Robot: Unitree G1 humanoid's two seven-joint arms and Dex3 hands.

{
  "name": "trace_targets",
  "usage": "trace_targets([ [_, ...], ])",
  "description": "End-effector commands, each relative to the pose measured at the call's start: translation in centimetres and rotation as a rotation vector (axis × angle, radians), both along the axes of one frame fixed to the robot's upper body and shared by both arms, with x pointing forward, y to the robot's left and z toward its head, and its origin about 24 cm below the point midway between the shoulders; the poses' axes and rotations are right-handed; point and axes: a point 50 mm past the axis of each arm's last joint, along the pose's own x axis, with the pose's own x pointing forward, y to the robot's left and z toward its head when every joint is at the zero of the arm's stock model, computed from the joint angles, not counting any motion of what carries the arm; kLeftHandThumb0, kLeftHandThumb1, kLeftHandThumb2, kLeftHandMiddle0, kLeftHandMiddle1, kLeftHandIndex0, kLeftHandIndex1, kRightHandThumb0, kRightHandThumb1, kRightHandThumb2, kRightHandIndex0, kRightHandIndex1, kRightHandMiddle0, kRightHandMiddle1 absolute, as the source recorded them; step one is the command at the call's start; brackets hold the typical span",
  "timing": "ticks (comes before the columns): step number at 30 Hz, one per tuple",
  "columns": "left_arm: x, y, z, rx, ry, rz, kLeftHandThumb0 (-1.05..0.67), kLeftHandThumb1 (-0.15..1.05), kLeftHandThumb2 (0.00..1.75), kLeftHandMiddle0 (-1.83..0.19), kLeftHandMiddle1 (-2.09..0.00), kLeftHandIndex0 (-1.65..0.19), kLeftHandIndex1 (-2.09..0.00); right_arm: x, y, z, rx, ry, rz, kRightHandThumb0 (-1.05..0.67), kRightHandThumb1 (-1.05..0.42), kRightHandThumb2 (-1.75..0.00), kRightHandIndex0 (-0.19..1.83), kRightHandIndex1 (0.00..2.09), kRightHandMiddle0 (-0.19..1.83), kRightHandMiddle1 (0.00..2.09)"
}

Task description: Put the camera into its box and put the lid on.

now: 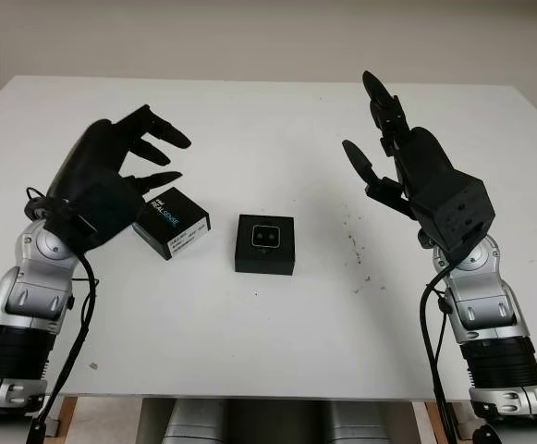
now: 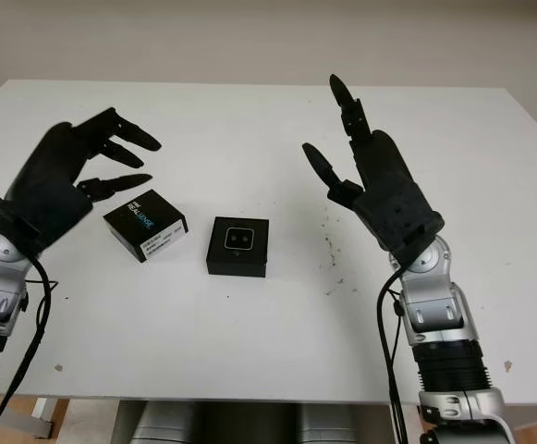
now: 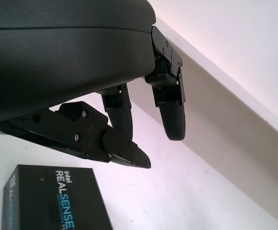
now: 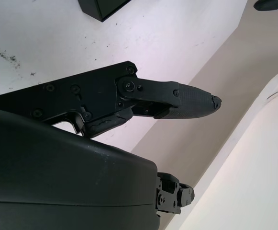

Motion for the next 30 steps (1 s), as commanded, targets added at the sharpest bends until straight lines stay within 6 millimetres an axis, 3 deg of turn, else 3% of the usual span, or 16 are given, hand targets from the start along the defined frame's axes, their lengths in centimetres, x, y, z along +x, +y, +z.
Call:
trace_targets([
  [1, 0.1, 0.5, 0.6, -0.031, 0.002, 0.004, -0.08, 0.95, 0.05, -0.46, -1.26, -0.39, -1.22, -0.1, -0.4, 0.1, -0.003, -0.005, -0.004, -0.71, -1.05, -0.53, -0.05, 0.05, -0.05, 0.16],
  [7, -0.1, 0.5, -0.1, -0.042, 0.030, 0.019, -0.11, 0.93, 0.05, -0.43, -1.27, -0.39, -1.24, -0.1, -0.4, 0.0, -0.006, -0.009, 0.000, -0.71, -1.05, -0.53, -0.05, 0.05, -0.04, 0.14],
  [9, -0.5, 0.1, -0.2, 0.135, 0.015, 0.052, -0.23, 0.92, 0.05, -0.29, -1.05, -0.25, -1.06, -0.1, -0.5, 0.0, -0.003, -0.009, 0.003, -0.71, -1.05, -0.53, -0.05, 0.05, -0.04, 0.14],
  [11, -0.8, -0.2, -0.2, 0.295, 0.024, 0.078, -0.50, 0.96, 0.06, -0.15, -0.33, -0.16, -0.44, -0.1, -0.5, 0.0, -0.002, -0.005, 0.004, -0.71, -1.05, -0.52, -0.05, 0.05, -0.04, 0.14],
  [14, -1.5, -0.8, 0.0, 0.435, 0.075, 0.116, -0.72, 1.00, 0.06, 0.00, -0.05, -0.05, -0.10, -0.2, -0.5, 0.1, -0.005, -0.003, 0.000, -0.71, -1.05, -0.52, -0.05, 0.05, -0.04, 0.13],
  [23, -2.6, -3.5, -0.3, 0.639, 0.167, 0.169, -0.89, 1.03, 0.06, 0.12, -0.03, 0.11, -0.03, 0.1, -0.2, 0.1, -0.007, -0.012, 0.006, -0.72, -1.05, -0.53, -0.05, 0.05, -0.02, 0.13],
  [30, -2.9, -4.7, -0.3, 0.642, 0.239, 0.127, -0.97, 1.04, 0.08, 0.17, -0.03, 0.17, -0.04, 0.2, -0.1, 0.1, -0.003, -0.006, 0.000, -0.71, -1.05, -0.53, -0.06, 0.05, -0.03, 0.12],
])
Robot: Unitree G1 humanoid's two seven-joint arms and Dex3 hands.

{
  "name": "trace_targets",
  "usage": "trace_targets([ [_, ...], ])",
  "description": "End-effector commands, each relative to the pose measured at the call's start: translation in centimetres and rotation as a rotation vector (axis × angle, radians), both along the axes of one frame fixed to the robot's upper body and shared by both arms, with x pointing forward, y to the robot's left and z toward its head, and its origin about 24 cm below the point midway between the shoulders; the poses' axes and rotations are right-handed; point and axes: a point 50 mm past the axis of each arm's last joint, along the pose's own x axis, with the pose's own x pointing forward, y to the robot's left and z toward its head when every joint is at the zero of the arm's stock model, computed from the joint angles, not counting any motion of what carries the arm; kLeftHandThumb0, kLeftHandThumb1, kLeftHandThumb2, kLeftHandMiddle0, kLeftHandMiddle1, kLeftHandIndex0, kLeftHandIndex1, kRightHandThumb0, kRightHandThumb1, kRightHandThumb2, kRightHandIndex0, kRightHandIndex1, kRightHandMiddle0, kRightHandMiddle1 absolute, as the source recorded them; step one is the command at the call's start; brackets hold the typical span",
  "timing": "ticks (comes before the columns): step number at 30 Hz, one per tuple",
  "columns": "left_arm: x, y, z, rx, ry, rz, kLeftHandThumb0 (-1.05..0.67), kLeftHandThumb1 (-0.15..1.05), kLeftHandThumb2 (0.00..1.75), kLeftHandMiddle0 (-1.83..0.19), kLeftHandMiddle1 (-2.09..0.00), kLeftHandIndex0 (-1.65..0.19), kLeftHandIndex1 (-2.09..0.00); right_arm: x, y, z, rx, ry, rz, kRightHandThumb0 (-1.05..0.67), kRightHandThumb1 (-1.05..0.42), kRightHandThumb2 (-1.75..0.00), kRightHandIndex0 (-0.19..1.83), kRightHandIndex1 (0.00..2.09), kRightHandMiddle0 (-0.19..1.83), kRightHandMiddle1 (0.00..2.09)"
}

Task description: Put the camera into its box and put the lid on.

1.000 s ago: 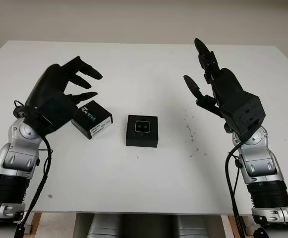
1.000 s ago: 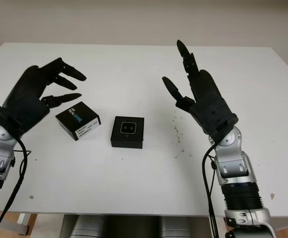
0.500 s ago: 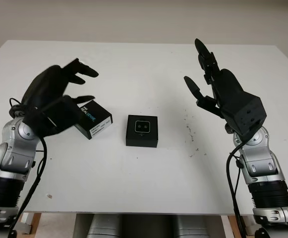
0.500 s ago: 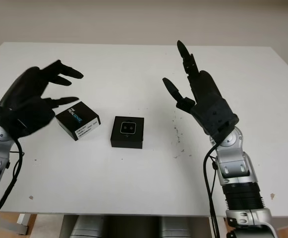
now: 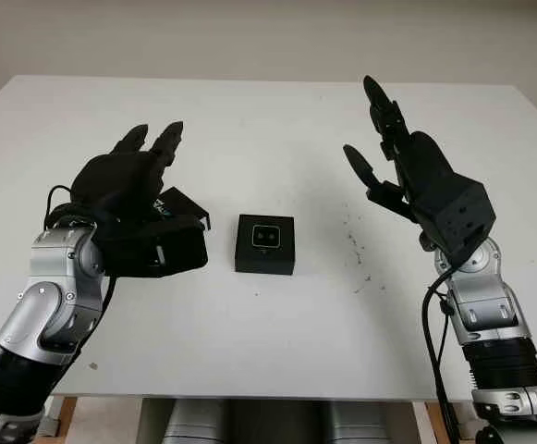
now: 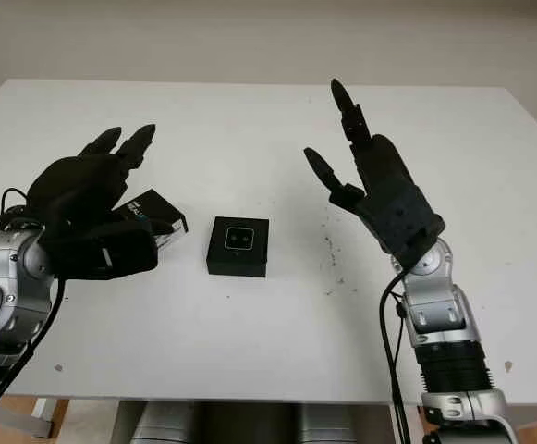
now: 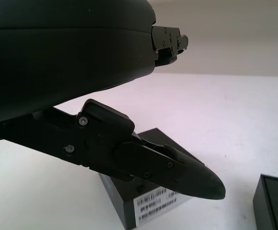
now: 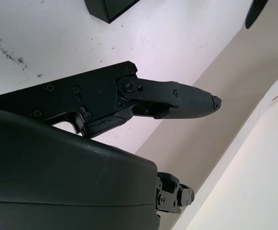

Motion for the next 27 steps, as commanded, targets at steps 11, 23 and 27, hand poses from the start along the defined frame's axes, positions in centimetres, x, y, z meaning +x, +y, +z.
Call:
trace_targets([
  [11, 0.0, -0.9, -0.1, -0.011, 0.077, 0.011, -1.00, 1.04, 0.07, 0.16, -0.05, 0.17, -0.05, 0.1, 0.2, 0.3, -0.005, -0.013, -0.019, -0.70, -1.05, -0.52, -0.05, 0.05, -0.02, 0.11],
  [23, 1.2, -0.5, -1.4, 0.074, 0.041, 0.081, -0.81, 0.96, 0.04, 0.15, -0.06, 0.11, -0.07, 0.0, 0.2, 0.1, -0.004, -0.012, -0.025, -0.70, -1.05, -0.51, -0.03, 0.06, 0.00, 0.11],
  [27, 1.5, -0.4, -1.7, 0.073, 0.032, 0.087, -0.79, 0.95, 0.04, 0.14, -0.06, 0.09, -0.06, 0.0, 0.2, 0.1, -0.009, -0.011, -0.023, -0.70, -1.05, -0.52, -0.03, 0.06, -0.01, 0.11],
])
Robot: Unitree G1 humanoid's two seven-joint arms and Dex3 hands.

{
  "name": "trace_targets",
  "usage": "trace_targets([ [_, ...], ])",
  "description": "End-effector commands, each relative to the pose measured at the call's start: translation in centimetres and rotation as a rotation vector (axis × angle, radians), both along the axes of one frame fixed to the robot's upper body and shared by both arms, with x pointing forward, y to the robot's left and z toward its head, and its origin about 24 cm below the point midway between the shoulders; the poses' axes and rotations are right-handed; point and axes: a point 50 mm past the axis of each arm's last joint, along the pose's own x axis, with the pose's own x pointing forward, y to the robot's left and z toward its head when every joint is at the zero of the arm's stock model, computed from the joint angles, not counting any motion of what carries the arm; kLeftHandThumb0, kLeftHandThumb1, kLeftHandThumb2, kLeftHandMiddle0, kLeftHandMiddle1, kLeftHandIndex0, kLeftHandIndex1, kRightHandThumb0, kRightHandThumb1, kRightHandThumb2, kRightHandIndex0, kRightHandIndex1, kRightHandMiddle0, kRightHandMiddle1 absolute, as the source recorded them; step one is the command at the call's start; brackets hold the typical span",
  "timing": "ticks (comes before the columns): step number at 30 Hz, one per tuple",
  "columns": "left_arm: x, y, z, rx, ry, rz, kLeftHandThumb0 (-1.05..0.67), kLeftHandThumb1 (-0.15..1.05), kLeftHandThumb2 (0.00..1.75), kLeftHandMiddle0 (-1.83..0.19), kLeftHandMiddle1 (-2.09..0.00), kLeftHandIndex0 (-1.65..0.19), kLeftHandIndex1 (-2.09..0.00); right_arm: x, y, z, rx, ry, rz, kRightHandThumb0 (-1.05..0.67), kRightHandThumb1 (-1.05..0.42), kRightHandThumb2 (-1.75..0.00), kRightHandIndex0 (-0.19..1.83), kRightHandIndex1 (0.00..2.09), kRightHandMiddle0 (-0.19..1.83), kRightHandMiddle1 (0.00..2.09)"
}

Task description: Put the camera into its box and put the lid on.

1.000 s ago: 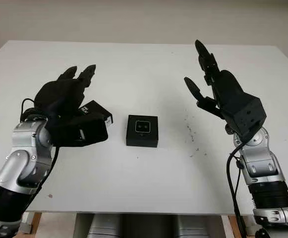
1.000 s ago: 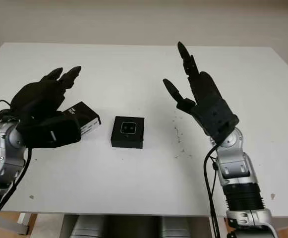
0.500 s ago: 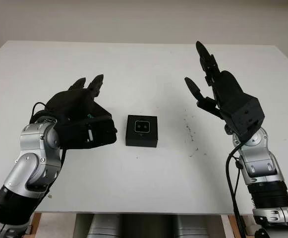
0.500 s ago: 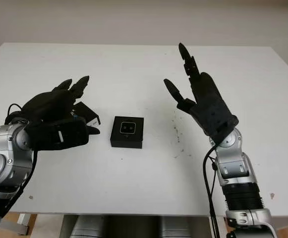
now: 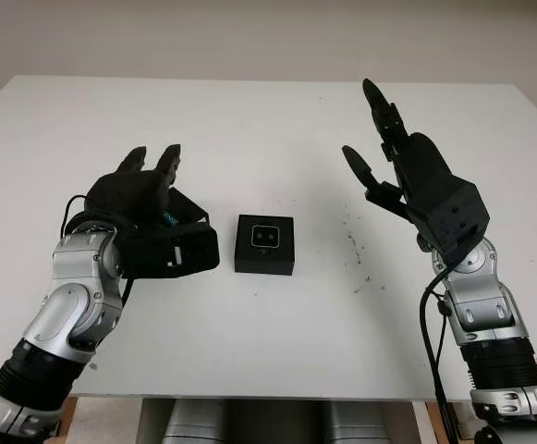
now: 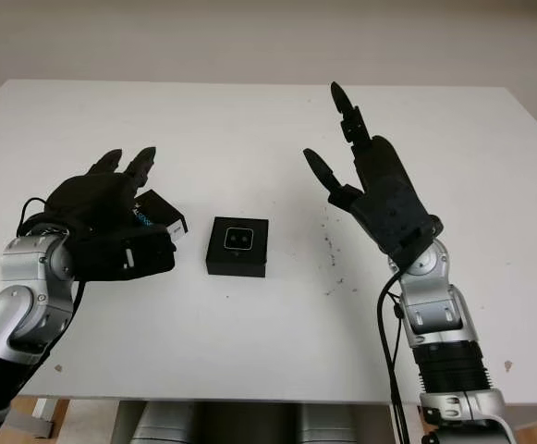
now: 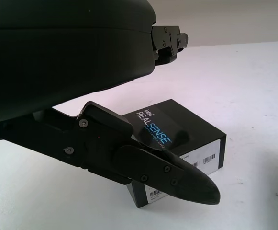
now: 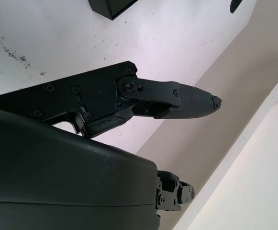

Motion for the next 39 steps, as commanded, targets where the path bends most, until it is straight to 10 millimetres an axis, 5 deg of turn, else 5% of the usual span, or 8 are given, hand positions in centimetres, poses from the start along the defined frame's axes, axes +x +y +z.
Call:
trace_targets([
  [1, 0.4, -0.3, 0.5, 0.009, -0.032, -0.013, -0.79, 0.95, 0.04, 0.14, -0.06, 0.09, -0.06, 0.0, 0.1, 0.3, 0.003, -0.013, 0.002, -0.71, -1.05, -0.52, -0.04, 0.06, -0.01, 0.11],
  [24, 1.0, -0.1, -0.9, -0.086, 0.084, -0.039, -0.67, 0.86, 0.05, 0.05, -0.07, -0.03, -0.08, -0.3, -0.3, 0.5, 0.009, -0.010, 0.001, -0.72, -1.05, -0.53, -0.04, 0.05, 0.00, 0.09],
  [36, 1.6, 0.3, -2.2, -0.095, 0.005, -0.015, -0.36, 0.92, 0.08, -0.14, -0.13, -0.23, -0.10, -0.3, -0.3, 0.5, 0.007, -0.013, 0.020, -0.70, -1.05, -0.54, -0.03, 0.06, 0.00, 0.08],
  [39, 1.7, 0.4, -2.6, -0.125, -0.008, -0.020, -0.28, 1.00, 0.06, 0.13, -0.78, -0.28, -0.07, -0.3, -0.2, 0.5, 0.008, -0.015, 0.022, -0.69, -1.05, -0.54, -0.04, 0.06, 0.00, 0.07],
])
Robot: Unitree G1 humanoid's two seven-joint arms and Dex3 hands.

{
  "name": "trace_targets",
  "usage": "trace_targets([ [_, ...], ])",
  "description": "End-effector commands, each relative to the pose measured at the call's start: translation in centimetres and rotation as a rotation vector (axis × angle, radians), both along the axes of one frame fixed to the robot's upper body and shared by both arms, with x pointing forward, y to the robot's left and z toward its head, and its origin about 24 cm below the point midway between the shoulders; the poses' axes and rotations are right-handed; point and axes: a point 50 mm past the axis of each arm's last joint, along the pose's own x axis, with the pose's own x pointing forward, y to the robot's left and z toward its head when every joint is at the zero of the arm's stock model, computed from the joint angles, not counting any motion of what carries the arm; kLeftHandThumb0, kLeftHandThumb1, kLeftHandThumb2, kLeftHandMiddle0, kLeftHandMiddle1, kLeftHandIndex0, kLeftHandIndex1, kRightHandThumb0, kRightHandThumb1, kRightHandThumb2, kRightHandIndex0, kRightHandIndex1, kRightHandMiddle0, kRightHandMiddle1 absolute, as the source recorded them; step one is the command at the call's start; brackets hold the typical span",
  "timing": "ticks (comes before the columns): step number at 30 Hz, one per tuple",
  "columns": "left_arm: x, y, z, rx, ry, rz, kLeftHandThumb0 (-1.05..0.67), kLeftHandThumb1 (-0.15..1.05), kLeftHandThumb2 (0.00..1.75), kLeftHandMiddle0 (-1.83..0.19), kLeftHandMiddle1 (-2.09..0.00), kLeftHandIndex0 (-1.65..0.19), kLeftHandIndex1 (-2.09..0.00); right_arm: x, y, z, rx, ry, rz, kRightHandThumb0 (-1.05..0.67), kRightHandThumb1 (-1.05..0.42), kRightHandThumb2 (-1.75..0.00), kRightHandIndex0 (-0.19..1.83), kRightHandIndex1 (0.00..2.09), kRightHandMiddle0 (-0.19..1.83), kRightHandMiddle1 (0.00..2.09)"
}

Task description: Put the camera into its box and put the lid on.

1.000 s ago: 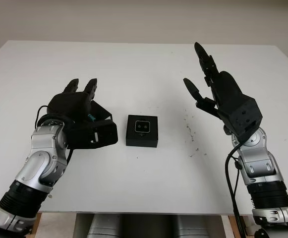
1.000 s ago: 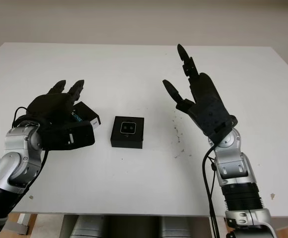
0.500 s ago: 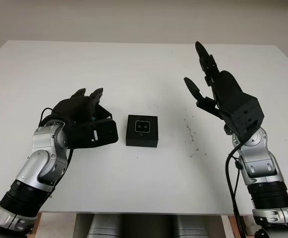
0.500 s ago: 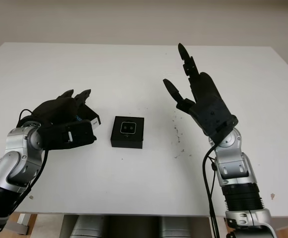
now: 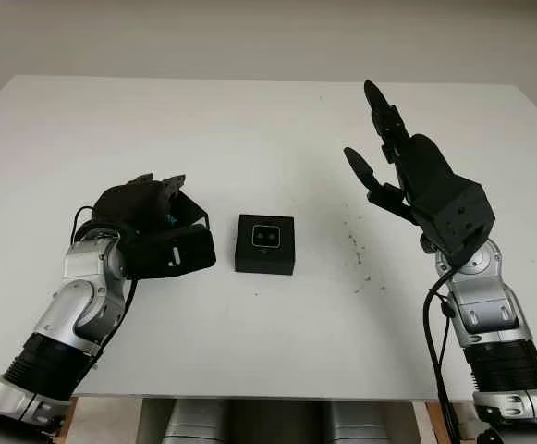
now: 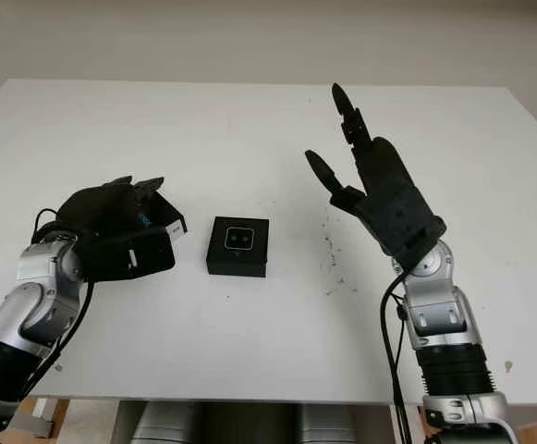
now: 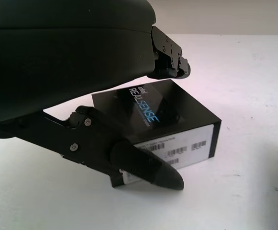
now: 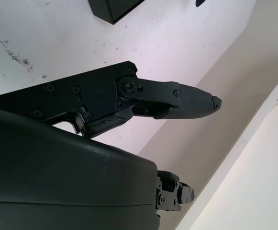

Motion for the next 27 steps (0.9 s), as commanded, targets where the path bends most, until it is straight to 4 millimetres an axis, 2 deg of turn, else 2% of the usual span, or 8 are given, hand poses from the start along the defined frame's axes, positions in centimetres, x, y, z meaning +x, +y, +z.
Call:
trace_targets([
  [1, 0.3, 0.1, 0.3, -0.020, -0.026, 0.001, -0.27, 1.01, 0.06, 0.16, -0.86, -0.28, -0.06, -0.1, 0.0, 0.5, 0.005, -0.022, 0.008, -0.68, -1.05, -0.54, -0.04, 0.06, 0.00, 0.07],
  [4, 0.2, 0.1, 0.1, -0.034, -0.034, -0.011, -0.24, 1.04, 0.08, 0.19, -1.16, -0.31, -0.07, -0.1, 0.0, 0.5, 0.003, -0.020, 0.007, -0.68, -1.05, -0.54, -0.04, 0.05, 0.00, 0.07],
  [7, 0.1, 0.2, -0.3, -0.081, -0.080, -0.046, -0.16, 1.05, 0.09, 0.14, -1.61, -0.45, -0.16, -0.1, -0.1, 0.5, 0.003, -0.017, 0.006, -0.69, -1.05, -0.54, -0.04, 0.05, 0.00, 0.07],
  [8, 0.0, 0.2, -0.5, -0.092, -0.100, -0.057, -0.13, 1.05, 0.09, 0.01, -1.59, -0.46, -0.37, -0.1, -0.1, 0.4, 0.005, -0.017, 0.006, -0.69, -1.05, -0.54, -0.04, 0.05, 0.00, 0.07],
  [10, 0.0, 0.3, -0.8, -0.109, -0.130, -0.076, -0.10, 1.05, 0.09, -0.11, -1.55, -0.28, -0.97, -0.1, -0.1, 0.4, 0.011, -0.017, 0.006, -0.69, -1.05, -0.53, -0.04, 0.05, 0.00, 0.07],
  [12, -0.1, 0.3, -1.1, -0.127, -0.145, -0.094, -0.09, 1.05, 0.07, -0.20, -1.40, -0.23, -1.24, -0.1, -0.1, 0.4, 0.013, -0.015, 0.005, -0.70, -1.05, -0.53, -0.04, 0.05, 0.00, 0.07],
  [20, -0.2, 0.5, -1.6, -0.176, -0.163, -0.150, -0.11, 1.03, 0.05, -0.23, -1.35, -0.22, -1.31, -0.2, -0.1, 0.3, 0.014, -0.016, 0.007, -0.69, -1.05, -0.52, -0.05, 0.05, 0.01, 0.07],
  [27, -0.1, 1.1, -0.3, -0.260, -0.152, -0.135, -0.07, 1.01, 0.06, -0.34, -1.24, -0.27, -1.28, -0.3, 0.0, 0.3, -0.002, -0.019, 0.004, -0.70, -1.05, -0.53, -0.04, 0.06, 0.02, 0.07],
])
